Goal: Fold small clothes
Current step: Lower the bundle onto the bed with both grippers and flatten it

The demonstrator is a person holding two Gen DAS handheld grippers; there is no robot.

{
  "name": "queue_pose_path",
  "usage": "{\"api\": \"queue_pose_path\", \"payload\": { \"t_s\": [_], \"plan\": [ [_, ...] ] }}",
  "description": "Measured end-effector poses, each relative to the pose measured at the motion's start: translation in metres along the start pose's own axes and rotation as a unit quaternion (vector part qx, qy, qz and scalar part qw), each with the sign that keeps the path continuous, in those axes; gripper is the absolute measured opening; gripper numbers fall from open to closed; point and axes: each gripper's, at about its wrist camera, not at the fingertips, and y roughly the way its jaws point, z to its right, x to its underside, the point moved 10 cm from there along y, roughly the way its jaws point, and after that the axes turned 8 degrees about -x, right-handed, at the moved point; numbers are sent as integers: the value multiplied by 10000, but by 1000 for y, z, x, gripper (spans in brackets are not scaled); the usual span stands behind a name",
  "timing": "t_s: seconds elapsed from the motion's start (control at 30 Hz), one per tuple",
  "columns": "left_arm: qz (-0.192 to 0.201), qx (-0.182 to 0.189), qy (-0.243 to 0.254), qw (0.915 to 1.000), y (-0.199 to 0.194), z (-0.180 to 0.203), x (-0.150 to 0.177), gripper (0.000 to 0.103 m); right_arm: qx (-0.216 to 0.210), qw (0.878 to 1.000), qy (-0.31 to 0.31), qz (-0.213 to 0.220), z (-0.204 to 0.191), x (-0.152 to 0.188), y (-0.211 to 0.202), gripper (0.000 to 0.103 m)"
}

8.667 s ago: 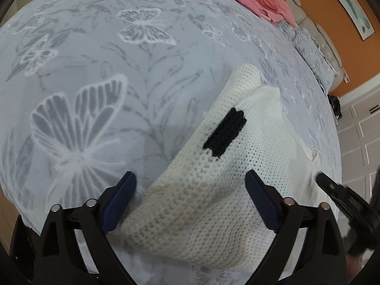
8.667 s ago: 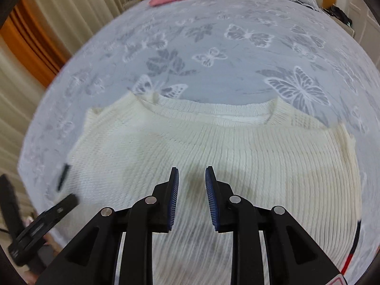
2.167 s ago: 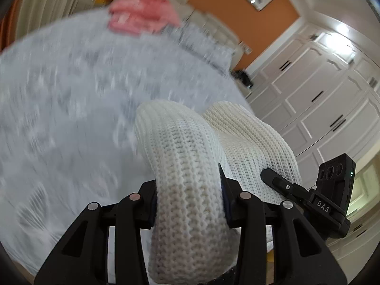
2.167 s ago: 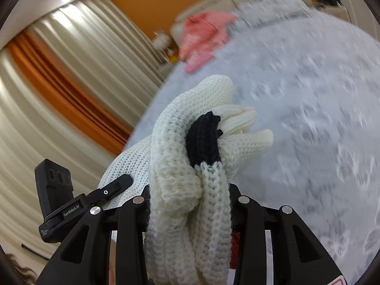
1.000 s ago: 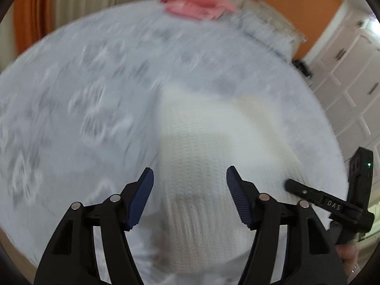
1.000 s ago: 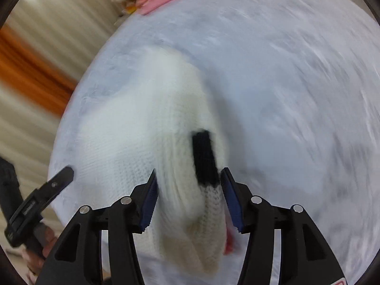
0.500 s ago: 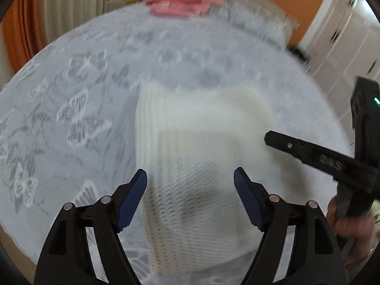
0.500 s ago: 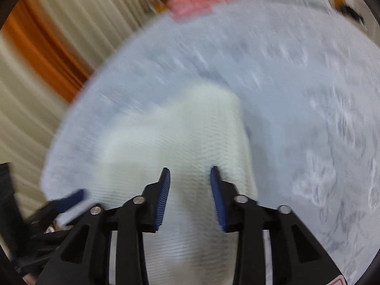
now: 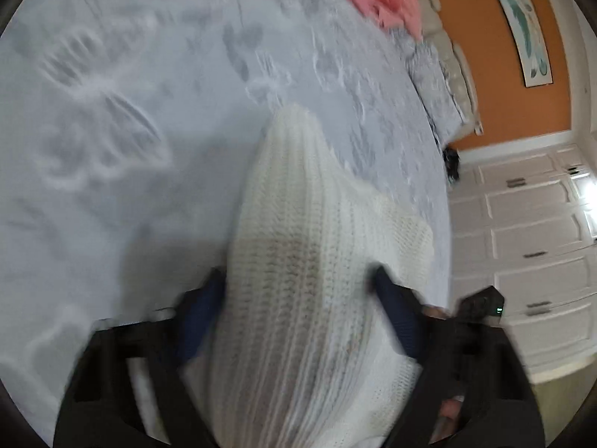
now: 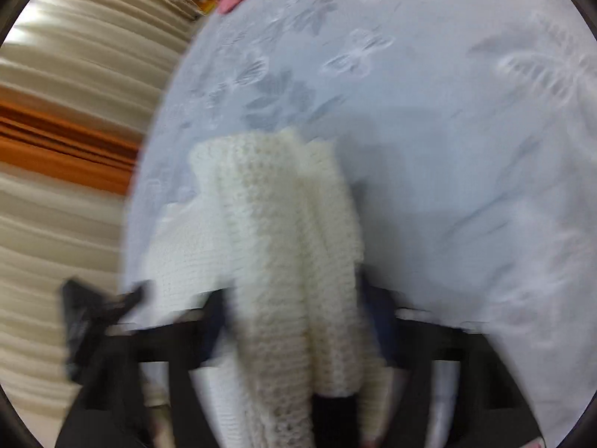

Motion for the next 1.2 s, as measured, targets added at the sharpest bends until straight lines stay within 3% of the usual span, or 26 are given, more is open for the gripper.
{"api": "queue_pose_path", "payload": {
  "t_s": [0.03,0.1,0.13,0.2,0.27,0.33,0.4,0.47,0.5,0.57,0.7,0.73,0.77,0.8,0.83,0.87,0.9,0.97,1.03,1.1,1.13,1.2],
  "plan": [
    [49,-55,106,9999,1,3,-2,58,-33,9997,-117,203,-8,-1,-9,36],
    [174,-71,628,9979,-4,23,-2,50,-147,9976,-315,594,-26,3,-33,34],
    [232,-39,880,9958,-7,34,-3,49,-153,9966,-396,709,-32,6,-40,33],
    [309,-2,1315,9908,-7,53,-1,50,231,9909,-840,1029,-40,11,-57,34],
    [288,-374,1455,9882,7,53,0,58,703,9888,-933,932,-22,13,-49,41],
    [308,-869,1374,9862,16,41,-2,61,1199,9879,-792,582,5,16,-37,42],
    [395,-745,1261,9884,4,44,4,61,882,9897,-692,892,-8,20,-61,42],
    [635,-904,1414,9838,-22,44,16,70,777,9865,-888,1139,-28,30,-83,45],
    [751,-952,1513,9810,-34,43,24,81,687,9859,-991,1159,-38,43,-91,50],
    [844,-903,1613,9791,-51,39,50,86,731,9869,-1036,996,-41,68,-92,69],
    [475,-1100,1405,9828,-44,9,88,86,978,9920,-662,451,-12,128,-75,72],
    [365,-1082,1285,9851,-40,3,95,85,906,9944,-450,311,-5,139,-67,72],
    [198,-1017,1073,9888,-31,-5,102,80,755,9964,-329,213,0,144,-59,52],
    [90,-937,925,9913,-25,-7,106,61,552,9981,-265,104,1,149,-51,30],
    [-14,-909,793,9927,-20,-8,109,47,576,9981,-226,68,4,145,-48,24],
    [-51,-917,648,9937,-20,-9,110,41,536,9981,-208,207,-1,138,-55,20],
    [-40,-801,569,9952,-23,-5,108,33,431,9979,-289,391,-12,129,-67,20],
    [50,-663,641,9957,-33,5,108,32,520,9949,-635,585,-25,111,-84,20],
    [64,-817,861,9929,-32,7,110,32,666,9937,-813,391,-20,111,-79,20],
    [-46,-1188,1004,9878,-15,1,114,36,1023,9920,-722,-150,12,126,-51,25],
    [-44,-1329,1054,9855,-9,-3,116,37,1131,9908,-716,-193,21,130,-46,28],
    [150,-1444,1154,9826,-13,2,117,39,985,9928,-659,149,17,131,-59,36]
  ]
}}
